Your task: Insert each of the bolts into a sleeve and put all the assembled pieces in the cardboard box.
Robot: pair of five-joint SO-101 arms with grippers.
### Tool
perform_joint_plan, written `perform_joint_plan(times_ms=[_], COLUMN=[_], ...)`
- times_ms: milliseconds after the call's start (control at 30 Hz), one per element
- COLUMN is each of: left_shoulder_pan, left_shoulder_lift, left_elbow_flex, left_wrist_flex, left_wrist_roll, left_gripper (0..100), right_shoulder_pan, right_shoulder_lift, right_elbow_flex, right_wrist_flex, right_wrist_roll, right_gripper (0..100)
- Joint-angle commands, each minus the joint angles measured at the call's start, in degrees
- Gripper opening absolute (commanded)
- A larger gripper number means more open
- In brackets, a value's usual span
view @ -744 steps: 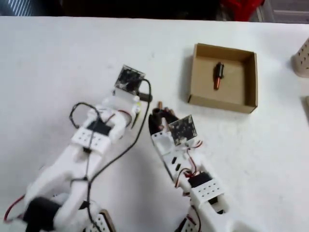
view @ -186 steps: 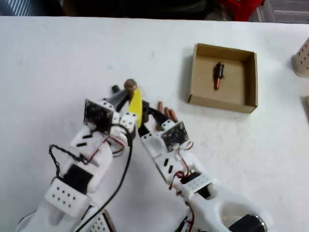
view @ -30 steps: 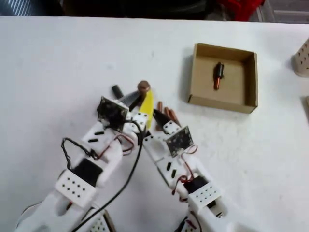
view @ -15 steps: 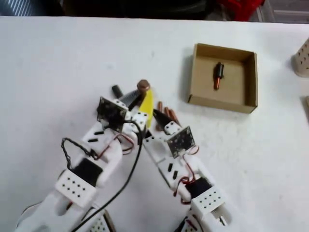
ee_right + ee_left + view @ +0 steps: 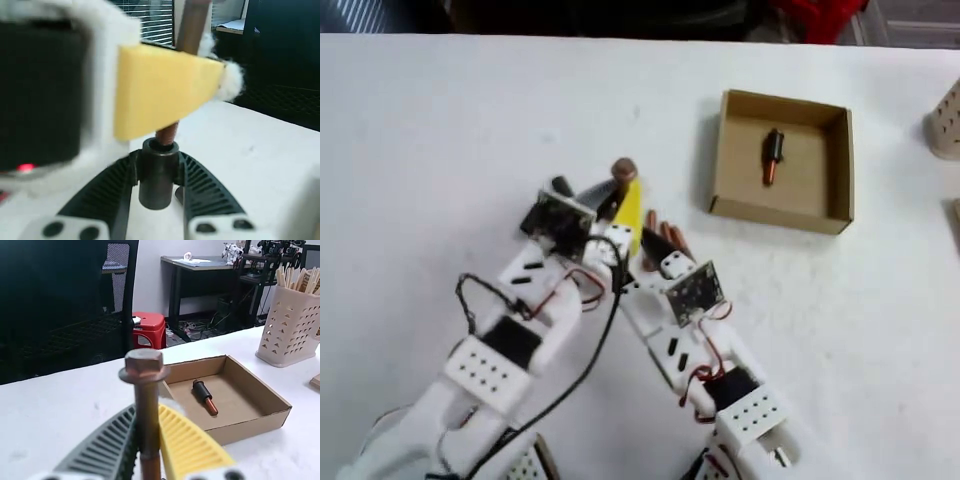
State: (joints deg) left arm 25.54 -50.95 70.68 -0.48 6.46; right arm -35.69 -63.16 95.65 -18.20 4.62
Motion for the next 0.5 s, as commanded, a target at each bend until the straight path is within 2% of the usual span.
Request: perform_joint_plan(times_ms=[0, 267, 400, 467], left_shoulder_pan=[0.22, 0.75, 0.57, 0.57], left_shoulder_lift=[4.0, 3.65, -2.24, -6.64], left_elbow_flex=[-4.13, -4.04, -2.2, -2.02], left_wrist_flex=[-3.43, -3.43, -3.25, -0.18], left_wrist_roll=[0.79, 0.7, 0.44, 0.7], left_gripper=[2, 2, 2, 2], right_shoulder_pan=[-0.66, -0.57, -0.57, -0.48], right_shoulder_lift=[-1.63, -1.98, -2.07, -1.63], right_elbow_flex=[0.62, 0.53, 0.53, 0.53], right_wrist_flex=[0.13, 0.13, 0.13, 0.13], right_wrist_roll=[-0.62, -0.35, -0.26, -0.26], right_gripper=[1.6, 1.6, 1.6, 1.6])
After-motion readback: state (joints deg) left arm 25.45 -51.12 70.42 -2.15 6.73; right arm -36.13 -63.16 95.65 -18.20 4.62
